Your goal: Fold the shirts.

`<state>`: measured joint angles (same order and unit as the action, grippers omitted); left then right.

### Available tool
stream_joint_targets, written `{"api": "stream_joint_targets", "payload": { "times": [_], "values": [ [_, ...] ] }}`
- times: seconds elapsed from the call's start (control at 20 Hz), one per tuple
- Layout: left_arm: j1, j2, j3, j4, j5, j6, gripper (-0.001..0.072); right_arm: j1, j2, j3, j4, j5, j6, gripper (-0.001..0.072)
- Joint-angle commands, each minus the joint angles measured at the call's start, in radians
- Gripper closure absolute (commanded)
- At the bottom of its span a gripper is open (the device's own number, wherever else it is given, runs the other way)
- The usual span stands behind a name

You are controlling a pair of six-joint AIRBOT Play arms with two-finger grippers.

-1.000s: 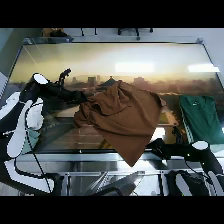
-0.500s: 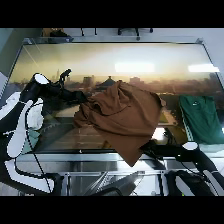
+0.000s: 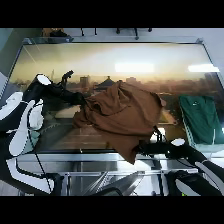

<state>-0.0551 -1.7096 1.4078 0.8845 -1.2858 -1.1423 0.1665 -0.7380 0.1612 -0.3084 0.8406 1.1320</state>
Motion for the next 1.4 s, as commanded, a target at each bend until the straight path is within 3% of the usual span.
{"api": "stream_joint_targets", "payload": {
  "times": [0.0, 0.15, 0.4, 0.55, 0.65, 0.85, 1.05, 1.2, 1.35],
  "values": [
    [-0.021, -0.045, 0.001, 0.002, -0.015, -0.007, 0.0699, 0.005, -0.007, 0.078, 0.032, 0.019, -0.044, 0.0689],
    [0.026, 0.022, 0.131, -0.142, -0.051, -0.008, 0.0701, -0.173, 0.003, 0.342, 0.033, 0.211, -0.117, 0.0689],
    [0.184, 0.311, 0.563, -0.446, -0.016, -0.058, 0.0701, -0.694, -0.055, 1.321, 0.191, 0.521, -0.135, 0.0689],
    [0.261, 0.511, 0.719, -0.449, 0.071, -0.098, 0.0700, -0.808, -0.109, 1.823, 0.222, 0.488, -0.103, 0.0690],
    [0.333, 0.681, 0.668, -0.439, 0.183, -0.097, 0.0700, -0.824, -0.124, 2.019, 0.215, 0.423, -0.090, 0.0690],
    [0.588, 1.004, 0.444, -0.396, 0.283, -0.063, 0.0699, -0.825, -0.079, 2.070, 0.217, 0.404, -0.094, 0.0690],
    [0.798, 1.123, 0.311, -0.491, 0.253, 0.002, 0.0698, -0.826, -0.080, 2.060, 0.224, 0.476, -0.115, 0.0689],
    [0.758, 1.088, 0.207, -0.555, 0.191, 0.024, 0.0697, -0.825, -0.091, 1.909, 0.251, 0.557, -0.124, 0.0690],
    [0.578, 0.965, 0.081, -0.561, 0.106, 0.064, 0.0697, -0.787, -0.094, 1.602, 0.287, 0.576, -0.205, 0.0689]
  ]
}}
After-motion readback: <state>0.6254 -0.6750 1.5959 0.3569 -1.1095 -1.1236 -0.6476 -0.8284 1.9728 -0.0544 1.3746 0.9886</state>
